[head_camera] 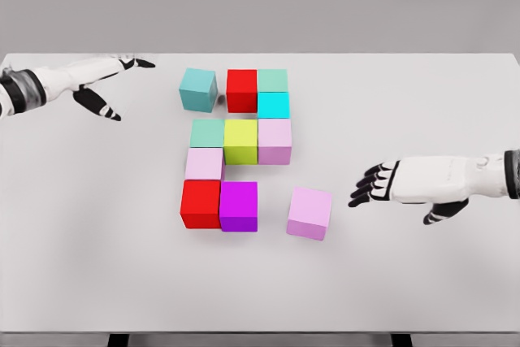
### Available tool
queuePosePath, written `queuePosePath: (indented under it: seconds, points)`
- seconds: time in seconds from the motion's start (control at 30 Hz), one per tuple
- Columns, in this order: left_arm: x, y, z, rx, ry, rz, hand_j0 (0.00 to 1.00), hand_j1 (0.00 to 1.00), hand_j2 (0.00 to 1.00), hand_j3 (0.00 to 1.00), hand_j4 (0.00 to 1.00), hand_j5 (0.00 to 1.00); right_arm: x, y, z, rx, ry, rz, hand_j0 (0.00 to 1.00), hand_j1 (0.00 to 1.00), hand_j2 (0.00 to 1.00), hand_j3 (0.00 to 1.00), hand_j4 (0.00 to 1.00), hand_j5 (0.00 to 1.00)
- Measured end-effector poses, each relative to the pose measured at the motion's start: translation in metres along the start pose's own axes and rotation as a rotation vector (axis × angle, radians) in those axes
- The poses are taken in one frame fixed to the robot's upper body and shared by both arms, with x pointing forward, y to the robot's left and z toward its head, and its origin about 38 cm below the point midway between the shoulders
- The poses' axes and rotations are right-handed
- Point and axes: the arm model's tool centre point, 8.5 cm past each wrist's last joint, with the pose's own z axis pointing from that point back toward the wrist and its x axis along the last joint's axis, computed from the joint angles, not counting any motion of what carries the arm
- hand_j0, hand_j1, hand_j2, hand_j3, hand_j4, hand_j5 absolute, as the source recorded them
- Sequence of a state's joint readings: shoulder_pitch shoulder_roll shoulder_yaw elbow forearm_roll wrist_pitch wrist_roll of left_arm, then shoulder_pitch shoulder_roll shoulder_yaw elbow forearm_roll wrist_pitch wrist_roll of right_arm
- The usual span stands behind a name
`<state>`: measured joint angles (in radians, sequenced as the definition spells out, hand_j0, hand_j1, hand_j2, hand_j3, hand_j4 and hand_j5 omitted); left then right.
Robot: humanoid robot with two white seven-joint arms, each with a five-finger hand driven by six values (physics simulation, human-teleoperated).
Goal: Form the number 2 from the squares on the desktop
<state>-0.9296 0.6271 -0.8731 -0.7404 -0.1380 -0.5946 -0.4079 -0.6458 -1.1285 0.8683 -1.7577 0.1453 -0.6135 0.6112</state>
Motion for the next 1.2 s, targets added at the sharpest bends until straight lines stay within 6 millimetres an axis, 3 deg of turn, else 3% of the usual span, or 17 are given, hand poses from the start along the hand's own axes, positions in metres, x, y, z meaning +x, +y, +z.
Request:
queuePosePath:
  seconds: [0.27, 0.6, 1.2]
  points:
    - [0.007, -0.005, -0.006, -0.138, -0.001, -0.104, 1.0, 1.0, 1.0, 1.0, 1.0, 1.0, 0.008, 0.005, -0.023, 0.007, -0.056, -0.003, 1.0, 1.0, 1.0, 1.0, 1.0, 1.0]
    - [0.028, 0.001, -0.028, -0.146, -0.047, -0.129, 1.0, 1.0, 1.0, 1.0, 1.0, 1.0, 0.016, 0.001, -0.043, -0.01, -0.107, 0.004, 1.0, 1.0, 1.0, 1.0, 1.0, 1.0]
    - [0.049, -0.003, -0.049, -0.146, -0.1, -0.127, 1.0, 1.0, 1.0, 1.0, 1.0, 1.0, 0.014, -0.011, -0.053, -0.03, -0.113, 0.033, 1.0, 1.0, 1.0, 1.0, 1.0, 1.0]
